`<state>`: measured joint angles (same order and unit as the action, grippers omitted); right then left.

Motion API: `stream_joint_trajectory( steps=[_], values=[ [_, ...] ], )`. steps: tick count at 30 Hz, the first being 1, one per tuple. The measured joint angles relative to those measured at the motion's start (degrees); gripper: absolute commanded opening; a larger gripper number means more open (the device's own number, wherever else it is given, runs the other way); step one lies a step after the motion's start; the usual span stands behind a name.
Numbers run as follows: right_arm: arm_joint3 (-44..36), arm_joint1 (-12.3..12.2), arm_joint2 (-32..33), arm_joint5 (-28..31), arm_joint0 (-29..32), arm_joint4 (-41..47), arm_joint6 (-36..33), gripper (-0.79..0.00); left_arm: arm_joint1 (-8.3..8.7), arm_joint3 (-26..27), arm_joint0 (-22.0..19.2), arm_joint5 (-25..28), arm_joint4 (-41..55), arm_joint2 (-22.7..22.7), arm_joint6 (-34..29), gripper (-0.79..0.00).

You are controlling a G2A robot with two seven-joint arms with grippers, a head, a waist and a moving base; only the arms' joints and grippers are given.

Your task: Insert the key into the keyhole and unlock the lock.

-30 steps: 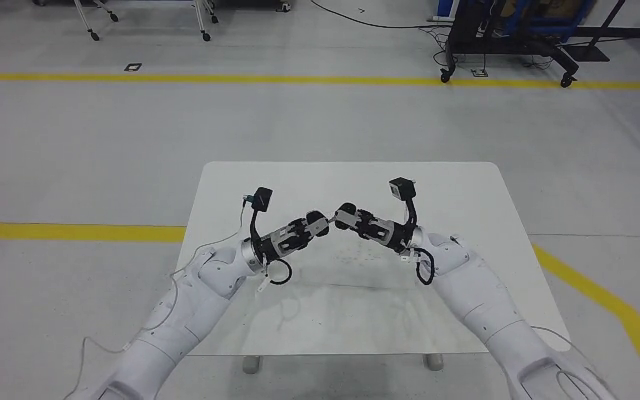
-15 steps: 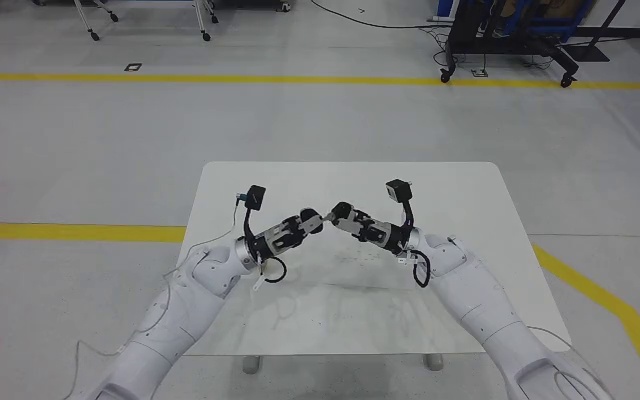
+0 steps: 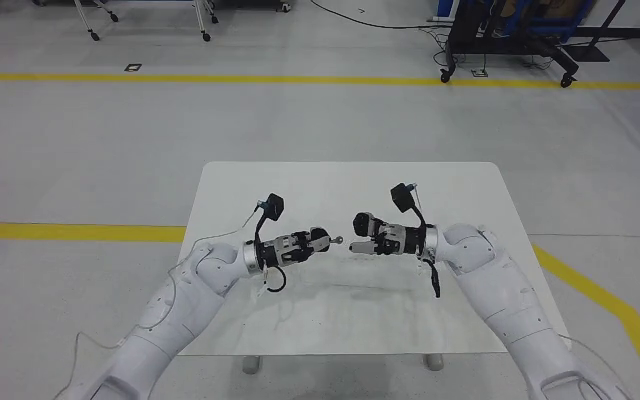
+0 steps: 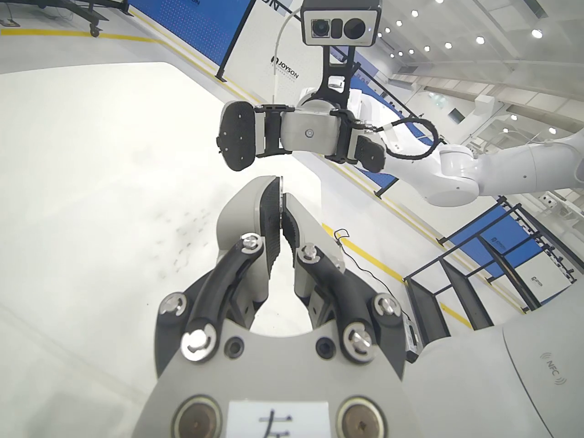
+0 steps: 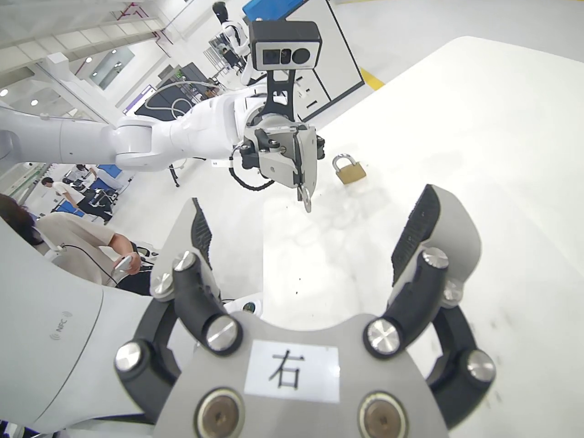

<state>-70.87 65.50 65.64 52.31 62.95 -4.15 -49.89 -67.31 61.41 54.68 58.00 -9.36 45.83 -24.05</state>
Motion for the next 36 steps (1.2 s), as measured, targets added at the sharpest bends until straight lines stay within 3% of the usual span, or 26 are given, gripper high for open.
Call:
stream_joint_trajectory(
  steps=[5,7,9,20,23,26,27,35,36],
  values=[
    [-1.0,-0.2,-1.9,-6.8,-0.2,3.0,-3.8,-0.135,-0.02,-0.6,-0.8,0.0,0.6,-1.2,-0.2,-0.785],
    [-0.3,0.1,-3.4,-8.0,-1.3,3.6,-4.7,-0.237,0.02,-0.7,-1.1,0.0,1.0,-1.6,-0.5,-0.785],
    [0.3,0.3,-4.4,-7.9,-2.2,4.0,-5.0,-0.406,0.06,-0.9,-1.3,0.0,1.3,-2.0,-0.8,-0.785],
    [2.5,0.1,-5.5,-6.0,-3.6,6.9,-5.1,-0.477,0.09,-2.2,-2.6,0.0,2.2,-3.3,-0.4,-0.785],
    [2.6,0.0,-5.7,-6.6,-3.7,7.3,-5.0,-0.628,0.10,-2.4,-2.9,0.0,2.3,-3.6,-0.4,-0.785],
    [2.7,-0.1,-6.0,-7.5,-4.0,7.7,-5.1,-0.683,0.05,-2.7,-3.1,0.0,2.0,-3.9,0.0,-0.785],
    [2.7,-0.1,-6.2,-7.7,-4.1,7.7,-5.1,-0.770,0.04,-2.7,-3.2,0.0,1.9,-3.9,0.2,-0.785],
    [3.6,0.1,-7.7,-7.5,-4.7,9.3,-5.5,-0.785,0.03,-2.9,-3.5,0.0,-0.3,-4.5,2.0,-0.785],
    [3.8,0.1,-7.8,-7.4,-4.8,9.4,-5.3,-0.785,0.04,-3.1,-3.7,0.0,-0.8,-4.5,2.2,-0.406]
  ],
)
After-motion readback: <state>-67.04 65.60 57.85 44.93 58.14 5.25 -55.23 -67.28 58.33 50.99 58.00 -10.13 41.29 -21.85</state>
